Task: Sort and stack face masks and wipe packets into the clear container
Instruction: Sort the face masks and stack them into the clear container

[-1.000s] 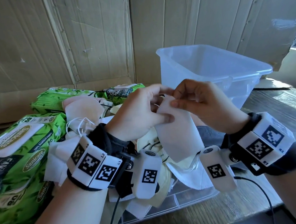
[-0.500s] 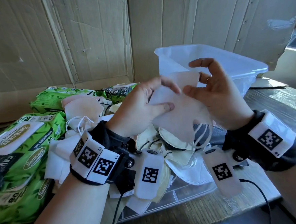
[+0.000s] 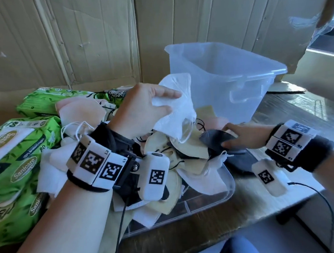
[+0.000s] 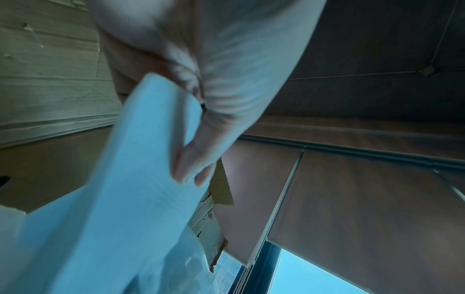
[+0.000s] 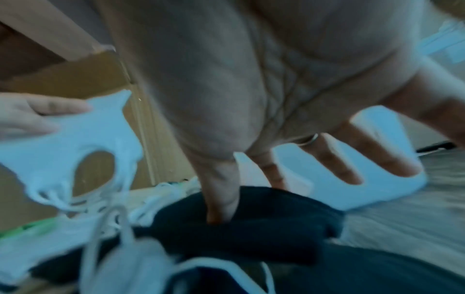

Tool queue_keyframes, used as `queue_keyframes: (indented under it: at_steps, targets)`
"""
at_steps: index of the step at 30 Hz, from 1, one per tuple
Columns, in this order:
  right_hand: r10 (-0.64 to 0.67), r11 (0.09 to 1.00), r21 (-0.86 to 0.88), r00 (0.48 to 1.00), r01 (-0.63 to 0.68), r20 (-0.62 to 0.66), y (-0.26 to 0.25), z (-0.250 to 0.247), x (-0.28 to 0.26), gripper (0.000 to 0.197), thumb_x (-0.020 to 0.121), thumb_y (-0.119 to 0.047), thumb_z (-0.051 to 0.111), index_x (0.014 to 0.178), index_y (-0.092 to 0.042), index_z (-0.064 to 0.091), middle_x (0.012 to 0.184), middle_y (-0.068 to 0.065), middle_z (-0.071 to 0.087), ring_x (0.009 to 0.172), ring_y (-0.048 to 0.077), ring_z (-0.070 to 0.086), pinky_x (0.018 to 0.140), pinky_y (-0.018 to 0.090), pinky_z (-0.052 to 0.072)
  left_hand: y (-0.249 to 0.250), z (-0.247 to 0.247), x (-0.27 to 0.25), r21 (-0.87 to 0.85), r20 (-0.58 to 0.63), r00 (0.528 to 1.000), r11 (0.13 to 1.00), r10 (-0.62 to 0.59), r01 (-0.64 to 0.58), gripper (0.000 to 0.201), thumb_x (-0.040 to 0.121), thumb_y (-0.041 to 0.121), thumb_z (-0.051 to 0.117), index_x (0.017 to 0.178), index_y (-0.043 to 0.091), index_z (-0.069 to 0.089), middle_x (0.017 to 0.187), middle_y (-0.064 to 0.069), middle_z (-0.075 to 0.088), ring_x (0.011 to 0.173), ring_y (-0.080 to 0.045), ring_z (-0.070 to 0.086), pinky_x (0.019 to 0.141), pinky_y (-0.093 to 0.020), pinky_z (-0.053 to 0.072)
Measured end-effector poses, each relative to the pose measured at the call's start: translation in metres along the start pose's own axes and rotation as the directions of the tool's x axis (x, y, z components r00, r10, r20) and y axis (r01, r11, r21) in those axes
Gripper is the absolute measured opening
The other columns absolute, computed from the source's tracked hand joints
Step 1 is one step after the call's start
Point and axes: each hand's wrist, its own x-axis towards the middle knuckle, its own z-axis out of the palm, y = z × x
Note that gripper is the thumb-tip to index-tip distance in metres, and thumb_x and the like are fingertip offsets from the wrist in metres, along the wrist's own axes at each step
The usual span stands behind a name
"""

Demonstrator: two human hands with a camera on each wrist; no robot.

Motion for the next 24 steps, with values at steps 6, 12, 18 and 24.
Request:
queue_keyframes:
  at_steps: [6, 12, 18, 24]
  targets:
    - [0.143, 0.985, -0.097, 0.99, -0.14, 0.018, 0.003, 0.031, 0.007, 0.069, 0.09, -0.035, 0.053, 0.133, 0.006, 0.019, 0.123, 0.02, 0.05, 0.112, 0.031, 0.051, 0.089, 0.034, 0.041, 0.001, 0.002, 0.0, -0.008, 0.005, 1.0, 1.0, -0.006, 0.006, 0.031, 0.083, 0.008, 0.068, 0.093, 0.037, 0.068, 0.115, 0.014, 0.066, 0.099, -0.039, 0.063, 0.071, -0.021, 0.042]
    - [0.043, 0.995, -0.097, 0.999, -0.04, 0.029, -0.011, 0.024, 0.008, 0.013, 0.081, -0.013, 0.06, 0.076, -0.005, 0.051, 0.089, 0.016, 0.059, 0.076, 0.02, 0.049, 0.058, 0.026, 0.039, -0.001, 0.002, 0.0, 0.047, 0.006, 1.0, 0.999, 0.007, -0.007, 0.03, 0.083, 0.01, 0.068, 0.094, 0.038, 0.067, 0.119, 0.012, 0.065, 0.083, -0.03, 0.067, 0.062, -0.015, 0.042]
    - [0.081, 0.946, 0.325, 0.965, 0.004, -0.247, -0.009, -0.025, -0.011, 0.029, 0.072, -0.014, 0.075, 0.055, -0.018, 0.052, 0.056, -0.001, 0.048, 0.056, 0.014, 0.044, 0.05, 0.021, 0.032, -0.002, -0.003, 0.0, 0.085, -0.066, 0.998, 0.996, -0.003, 0.008, 0.03, 0.086, 0.003, 0.062, 0.103, 0.025, 0.069, 0.111, 0.019, 0.058, 0.044, 0.002, 0.053, 0.051, -0.003, 0.036]
    - [0.209, 0.666, 0.677, 0.793, 0.313, -0.572, -0.029, -0.059, -0.02, 0.023, 0.074, -0.007, 0.066, 0.063, -0.013, 0.047, 0.065, 0.007, 0.049, 0.064, 0.023, 0.05, 0.06, 0.032, 0.04, -0.009, 0.001, 0.006, 0.107, -0.047, 0.998, 0.993, -0.039, 0.044, 0.029, 0.089, 0.04, 0.059, 0.097, 0.016, 0.074, 0.099, 0.006, 0.071, 0.088, 0.002, 0.054, 0.065, 0.002, 0.033]
